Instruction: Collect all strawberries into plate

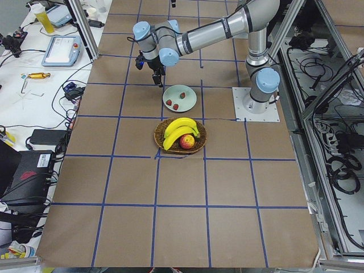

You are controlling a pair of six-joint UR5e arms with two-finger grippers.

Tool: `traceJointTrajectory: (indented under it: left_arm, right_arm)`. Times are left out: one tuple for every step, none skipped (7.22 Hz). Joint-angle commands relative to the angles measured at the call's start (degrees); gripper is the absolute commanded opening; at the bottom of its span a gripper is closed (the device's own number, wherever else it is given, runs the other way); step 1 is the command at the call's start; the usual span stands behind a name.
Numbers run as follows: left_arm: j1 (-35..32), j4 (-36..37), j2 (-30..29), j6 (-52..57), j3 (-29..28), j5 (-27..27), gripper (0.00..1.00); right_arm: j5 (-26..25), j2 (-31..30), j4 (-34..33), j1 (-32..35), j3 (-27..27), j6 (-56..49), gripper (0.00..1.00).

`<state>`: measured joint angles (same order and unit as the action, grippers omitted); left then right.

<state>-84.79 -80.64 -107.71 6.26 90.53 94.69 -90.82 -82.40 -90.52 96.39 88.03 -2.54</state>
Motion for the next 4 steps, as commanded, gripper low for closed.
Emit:
traceJointTrajectory:
  left_arm:
    - [-4.9,-0.4,4.0,-10.2,-4.0,-1.3,1.0]
    - [-6.8,-2.9,5.3,-10.5,-4.0,-1.7,1.0]
    - [-7.2,-6.1,7.0,-10.5,-4.0,-3.1,1.0]
    - [-7.8,-8.0,8.1,-10.6,-4.0,-3.0,1.0]
  right_arm:
    - [0.5,-0.7,0.2,0.0,-0.2,2.4,1.0]
    - [0.6,-1.0,0.2,0.0,-0.1,3.3,1.0]
    - [0.6,-1.0,0.3,0.1,-0.1,3.3,1.0]
    - [0.6,-1.1,0.3,0.1,-0.2,3.3,1.0]
